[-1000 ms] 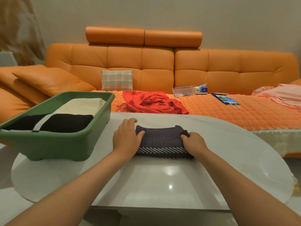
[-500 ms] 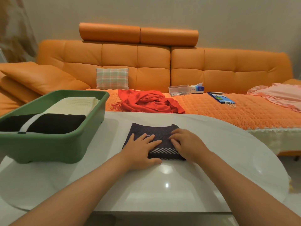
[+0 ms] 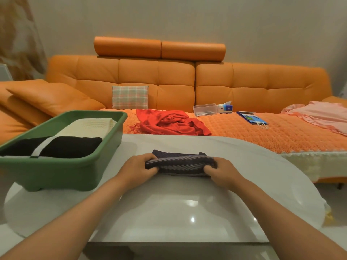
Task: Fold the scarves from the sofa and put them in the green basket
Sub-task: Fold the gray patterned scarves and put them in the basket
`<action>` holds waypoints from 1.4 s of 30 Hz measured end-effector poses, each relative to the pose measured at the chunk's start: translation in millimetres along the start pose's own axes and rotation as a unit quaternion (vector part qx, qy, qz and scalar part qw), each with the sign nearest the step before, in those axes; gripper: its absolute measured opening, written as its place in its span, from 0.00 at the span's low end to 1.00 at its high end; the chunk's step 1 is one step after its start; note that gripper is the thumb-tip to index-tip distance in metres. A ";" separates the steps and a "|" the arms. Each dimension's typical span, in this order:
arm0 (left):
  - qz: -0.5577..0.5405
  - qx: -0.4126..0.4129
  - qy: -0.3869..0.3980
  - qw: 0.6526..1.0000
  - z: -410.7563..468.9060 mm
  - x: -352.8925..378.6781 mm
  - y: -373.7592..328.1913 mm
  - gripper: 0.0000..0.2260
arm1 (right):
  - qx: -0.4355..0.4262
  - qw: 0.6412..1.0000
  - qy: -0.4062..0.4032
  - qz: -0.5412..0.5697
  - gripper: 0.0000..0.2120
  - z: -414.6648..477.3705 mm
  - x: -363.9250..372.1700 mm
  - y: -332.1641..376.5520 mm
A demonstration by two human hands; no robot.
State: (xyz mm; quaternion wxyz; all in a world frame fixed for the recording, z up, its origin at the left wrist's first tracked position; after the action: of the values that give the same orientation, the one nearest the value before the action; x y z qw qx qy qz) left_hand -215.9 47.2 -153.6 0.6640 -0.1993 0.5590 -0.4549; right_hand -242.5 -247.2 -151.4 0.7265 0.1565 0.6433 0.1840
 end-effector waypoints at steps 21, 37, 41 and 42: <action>0.243 0.102 0.113 0.958 32.4 84.3 -44.2 0.19 | -0.117 0.919 -0.127 -0.355 0.28 38.5 22.0 43.5; 0.176 -0.074 0.111 0.975 23.2 31.9 22.1 0.20 | -0.122 0.959 0.041 -0.251 0.27 24.2 31.7 12.0; 0.311 0.010 0.088 0.946 22.1 31.6 -6.3 0.19 | -0.152 0.944 0.039 -0.290 0.34 15.6 29.9 21.4; 0.311 0.047 0.100 0.944 20.2 36.3 -16.1 0.20 | -0.152 0.946 0.024 -0.286 0.34 13.0 29.2 23.2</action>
State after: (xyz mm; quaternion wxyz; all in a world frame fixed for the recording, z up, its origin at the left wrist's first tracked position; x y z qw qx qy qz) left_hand -204.8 4.1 -155.6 0.7220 0.0624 0.6344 -0.2689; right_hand -228.1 -212.9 -164.6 0.7482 -0.1511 0.6425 0.0673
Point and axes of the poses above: each hand's wrist, its own z-axis towards the middle knuckle, its own x-axis out of the palm, y = z × x, the point moved 4 cm from there along z, towards the middle knuckle, and after that the axes turned 15 degrees about -z, right-handed, at the moved point
